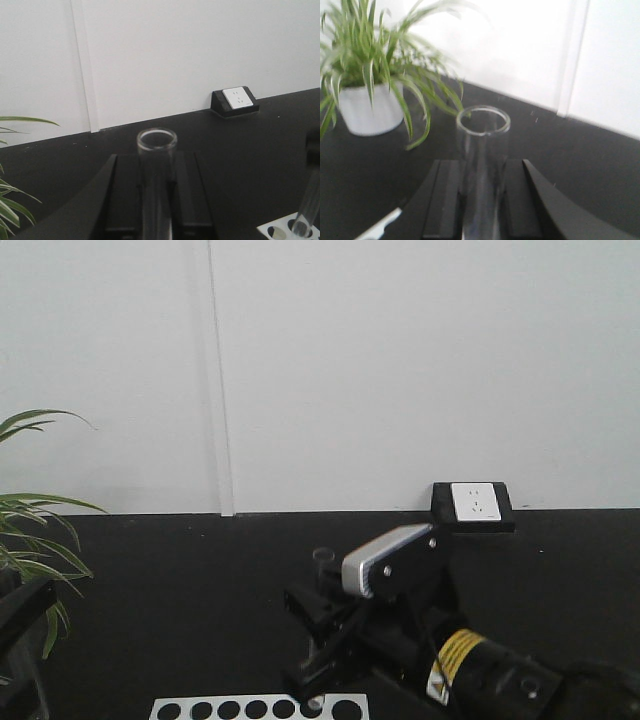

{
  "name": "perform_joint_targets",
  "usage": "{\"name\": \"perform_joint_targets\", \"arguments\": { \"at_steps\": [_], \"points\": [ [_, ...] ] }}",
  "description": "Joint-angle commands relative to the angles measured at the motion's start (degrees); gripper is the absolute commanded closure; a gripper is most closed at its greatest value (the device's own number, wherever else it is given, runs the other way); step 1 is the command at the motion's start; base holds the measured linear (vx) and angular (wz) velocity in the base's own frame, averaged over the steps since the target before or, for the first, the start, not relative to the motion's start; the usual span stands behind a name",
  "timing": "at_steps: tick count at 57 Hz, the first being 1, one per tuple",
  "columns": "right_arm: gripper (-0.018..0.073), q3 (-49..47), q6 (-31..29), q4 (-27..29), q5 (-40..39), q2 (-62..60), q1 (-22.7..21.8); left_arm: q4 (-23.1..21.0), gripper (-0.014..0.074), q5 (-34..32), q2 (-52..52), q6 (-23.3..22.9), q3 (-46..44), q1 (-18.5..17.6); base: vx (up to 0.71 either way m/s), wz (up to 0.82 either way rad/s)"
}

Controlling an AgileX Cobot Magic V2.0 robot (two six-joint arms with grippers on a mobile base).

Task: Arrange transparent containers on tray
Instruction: 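Close the right gripper around another glass tube in the rack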

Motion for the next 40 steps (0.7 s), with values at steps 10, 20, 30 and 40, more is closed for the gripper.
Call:
{"name": "perform_joint_targets", "arguments": {
  "at_steps": [10, 20, 30, 40],
  "points": [
    [0.0435, -7.1, -0.7, 0.3, 11.3, -12.3, -0.2, -0.6, 0.0482, -5.0, -0.3, -0.3, -1.9, -0.3, 0.0, 0.0],
    [0.0432, -7.1, -0.7, -0.5, 19.0, -19.3, -0.2, -0.6, 0.0482, -5.9, -1.0, -0.3, -1.9, -0.3, 0.0, 0.0],
    [0.0432, -5.5, -0.7, -1.6, 22.8, -25.6, -0.2, -0.6, 0.0482, -5.6, -4.7, -0.3, -1.9, -0.3, 0.0, 0.0],
    [0.0432, 3.4, -0.7, -1.6, 21.3, -32.8, -0.2, -0.6, 0.0482, -3.6, -9.8, -0.3, -1.9, -0.3, 0.0, 0.0]
  ]
}}
